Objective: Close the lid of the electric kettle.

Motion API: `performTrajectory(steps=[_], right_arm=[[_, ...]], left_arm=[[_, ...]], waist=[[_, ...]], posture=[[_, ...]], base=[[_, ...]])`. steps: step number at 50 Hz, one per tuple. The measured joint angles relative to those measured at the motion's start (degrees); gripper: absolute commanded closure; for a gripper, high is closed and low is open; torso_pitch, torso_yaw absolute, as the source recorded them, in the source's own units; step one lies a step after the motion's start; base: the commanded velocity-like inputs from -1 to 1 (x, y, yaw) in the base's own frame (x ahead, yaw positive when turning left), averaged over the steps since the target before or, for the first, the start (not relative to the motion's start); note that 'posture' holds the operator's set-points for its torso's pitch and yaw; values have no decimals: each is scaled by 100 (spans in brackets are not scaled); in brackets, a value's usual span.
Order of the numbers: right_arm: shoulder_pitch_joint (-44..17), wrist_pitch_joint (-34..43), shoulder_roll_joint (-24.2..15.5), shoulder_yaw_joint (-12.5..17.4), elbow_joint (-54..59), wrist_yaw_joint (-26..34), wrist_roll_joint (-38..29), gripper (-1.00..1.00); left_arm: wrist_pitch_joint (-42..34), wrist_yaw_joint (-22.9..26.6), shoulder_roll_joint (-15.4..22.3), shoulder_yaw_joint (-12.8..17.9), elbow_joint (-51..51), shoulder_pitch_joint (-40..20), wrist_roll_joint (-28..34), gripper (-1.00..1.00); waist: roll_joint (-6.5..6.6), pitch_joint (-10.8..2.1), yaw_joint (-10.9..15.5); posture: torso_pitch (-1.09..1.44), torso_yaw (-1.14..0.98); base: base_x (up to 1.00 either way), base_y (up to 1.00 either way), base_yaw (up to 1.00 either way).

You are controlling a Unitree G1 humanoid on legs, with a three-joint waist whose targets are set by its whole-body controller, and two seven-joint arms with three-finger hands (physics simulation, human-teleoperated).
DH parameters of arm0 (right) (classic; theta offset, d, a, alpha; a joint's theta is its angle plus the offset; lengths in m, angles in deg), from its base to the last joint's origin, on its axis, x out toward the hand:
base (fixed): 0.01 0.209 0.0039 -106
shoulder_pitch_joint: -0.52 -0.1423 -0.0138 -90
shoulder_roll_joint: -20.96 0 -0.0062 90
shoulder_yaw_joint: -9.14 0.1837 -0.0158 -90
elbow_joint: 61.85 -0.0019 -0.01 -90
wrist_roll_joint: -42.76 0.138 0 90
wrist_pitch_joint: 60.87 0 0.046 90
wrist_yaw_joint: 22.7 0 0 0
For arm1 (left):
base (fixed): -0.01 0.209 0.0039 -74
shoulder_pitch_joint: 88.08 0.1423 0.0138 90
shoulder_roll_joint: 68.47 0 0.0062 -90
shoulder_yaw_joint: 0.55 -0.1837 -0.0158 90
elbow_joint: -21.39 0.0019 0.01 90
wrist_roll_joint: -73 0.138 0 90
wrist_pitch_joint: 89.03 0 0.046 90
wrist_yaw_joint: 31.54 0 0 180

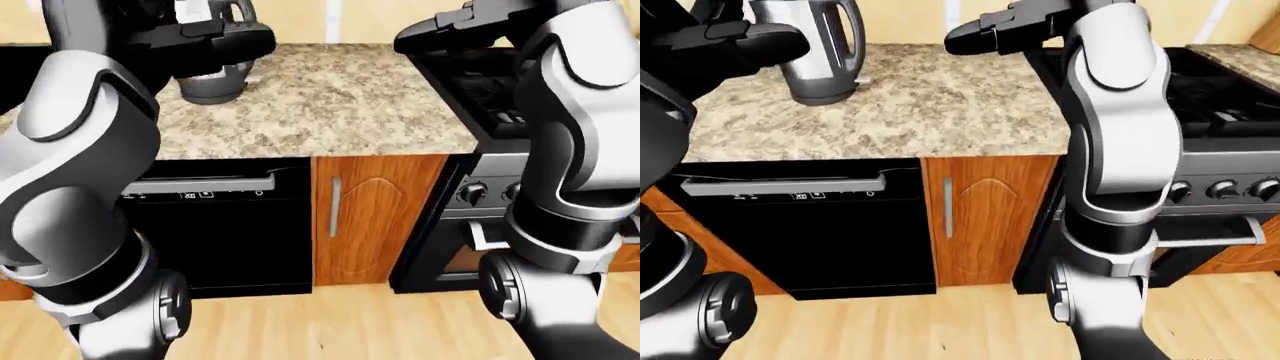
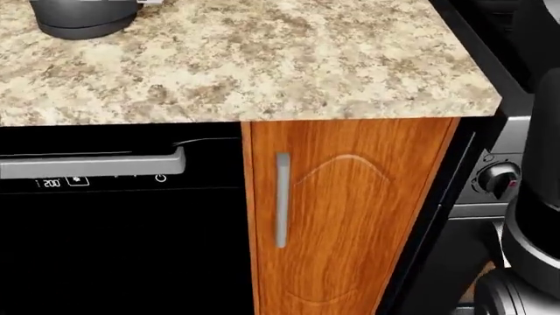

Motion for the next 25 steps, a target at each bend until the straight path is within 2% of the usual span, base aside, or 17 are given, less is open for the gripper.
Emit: performTrajectory(steps=[2,3,5,7,9,10,11,12,13,17,19,20,21,22,23,25], right_arm=[[145,49,0,66,89,0,-45,-100],[161,104,19,62,169,2,-64,-100],[181,173,47,3,253,24,-81,-100],[195,192,71,-41,242,61,-81,-100],[163,177,69,-40,196,88,-86,-100],[128,157,66,-32,177,94,-95,-100],[90,127,67,-28,163,98,-105,-100],[106,82,89,-18,109,92,-123,-100],[130,50,120,-42,81,93,-133,-100],[149,75,137,-132,157,159,-115,-100],[134,108,124,-69,139,165,-124,-100],[129,114,121,-36,124,157,-132,-100],[129,112,119,0,126,143,-135,-100],[127,114,124,21,144,129,-133,-100],[121,119,129,25,146,119,-125,-100],[96,105,116,30,84,100,-103,-100]], left_arm=[[-70,8,-58,-155,86,135,-83,-100],[-132,11,-45,-193,145,178,-122,-100],[-218,-7,-24,-188,224,202,-152,-100],[-217,-29,9,-163,198,183,-142,-100],[-159,-35,35,-141,127,120,-135,-100],[-123,-34,50,-127,92,85,-136,-100],[-87,-35,65,-110,66,60,-135,-100],[-46,-30,78,-100,44,56,-135,-100],[-21,-33,89,-77,23,98,-129,-100],[-100,-83,70,-80,150,136,-94,-100],[-129,-79,72,-113,101,97,-121,-100],[-131,-72,71,-121,65,98,-137,-100],[-134,-68,61,-132,49,97,-149,-100],[-144,-68,54,-144,50,101,-155,-100],[-160,-71,54,-146,53,102,-157,-100],[-185,-72,63,-137,21,67,-165,-100]], waist=[[-76,309,-19],[-49,383,-19],[31,454,-1],[107,464,3],[216,404,5],[321,340,34],[489,265,91],[498,226,91],[459,257,107],[591,268,100],[560,261,48],[531,163,25],[566,45,-28],[664,-45,-84],[742,-102,-123],[731,-190,-191]], posture=[[0,0],[0,0],[0,0],[0,0],[0,0],[0,0],[0,0],[0,0],[0,0],[0,0],[0,0],[0,0],[0,0],[0,0],[0,0],[0,0]], base=[[0,0,0],[0,0,0],[0,0,0],[0,0,0],[0,0,0],[0,0,0],[0,0,0],[0,0,0],[0,0,0],[0,0,0],[-9,0,0],[-69,-31,0],[-100,-56,0],[-100,-57,0],[-100,-55,0],[-100,-57,0]])
